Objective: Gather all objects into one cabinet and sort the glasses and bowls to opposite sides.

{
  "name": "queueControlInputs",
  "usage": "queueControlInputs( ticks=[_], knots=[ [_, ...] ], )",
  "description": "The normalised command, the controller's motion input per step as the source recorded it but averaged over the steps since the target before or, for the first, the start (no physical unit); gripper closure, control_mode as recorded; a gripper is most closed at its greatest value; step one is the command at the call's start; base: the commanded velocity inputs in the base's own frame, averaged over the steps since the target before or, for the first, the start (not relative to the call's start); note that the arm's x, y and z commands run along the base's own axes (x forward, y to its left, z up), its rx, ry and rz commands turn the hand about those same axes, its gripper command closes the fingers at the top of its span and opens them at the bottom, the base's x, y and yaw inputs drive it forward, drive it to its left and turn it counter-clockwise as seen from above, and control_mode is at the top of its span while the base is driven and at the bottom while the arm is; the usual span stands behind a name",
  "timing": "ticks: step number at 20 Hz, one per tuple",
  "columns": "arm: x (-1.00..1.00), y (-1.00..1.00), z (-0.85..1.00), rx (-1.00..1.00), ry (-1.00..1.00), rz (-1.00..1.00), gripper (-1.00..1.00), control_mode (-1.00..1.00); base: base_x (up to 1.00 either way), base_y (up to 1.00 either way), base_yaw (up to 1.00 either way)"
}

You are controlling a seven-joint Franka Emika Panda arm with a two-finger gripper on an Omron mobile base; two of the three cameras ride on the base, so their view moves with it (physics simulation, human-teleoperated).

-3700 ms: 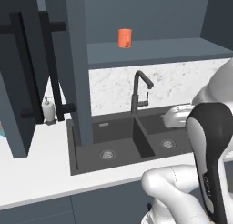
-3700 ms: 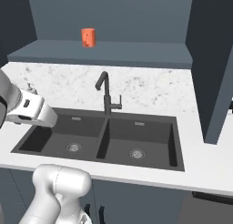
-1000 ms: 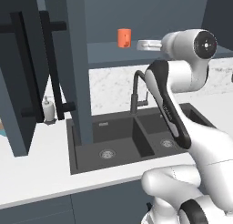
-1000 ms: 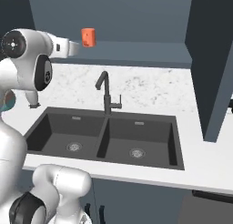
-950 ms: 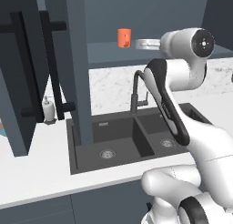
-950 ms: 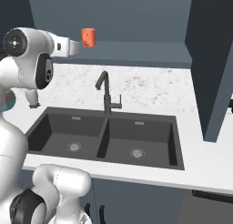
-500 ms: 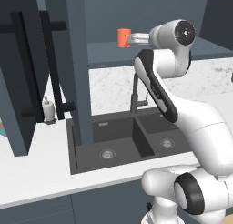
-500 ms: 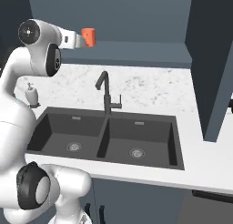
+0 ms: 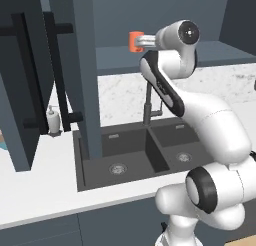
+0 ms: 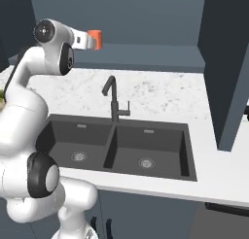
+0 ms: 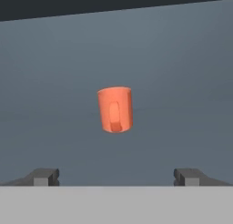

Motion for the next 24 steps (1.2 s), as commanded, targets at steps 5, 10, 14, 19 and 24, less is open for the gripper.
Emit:
queueControlInputs(
  ticks=[5, 10, 14, 19, 24],
  knots=[
    [0.48, 0.0, -0.3, 0.0, 0.0, 0.0, -1.0, -1.0, 0.0, 0.0, 0.0],
    [0.52, 0.0, -0.19, 0.0, 0.0, 0.0, -1.0, -1.0, 0.0, 0.0, 0.0],
    [0.55, 0.03, -0.07, 0.0, 0.0, 0.0, -1.0, -1.0, 0.0, 0.0, 0.0],
    [0.49, 0.07, 0.0, 0.0, 0.01, 0.0, -1.0, -1.0, 0.0, 0.0, 0.0],
    [0.44, 0.06, 0.0, 0.0, 0.0, 0.0, -1.0, -1.0, 0.0, 0.0, 0.0]
  ],
)
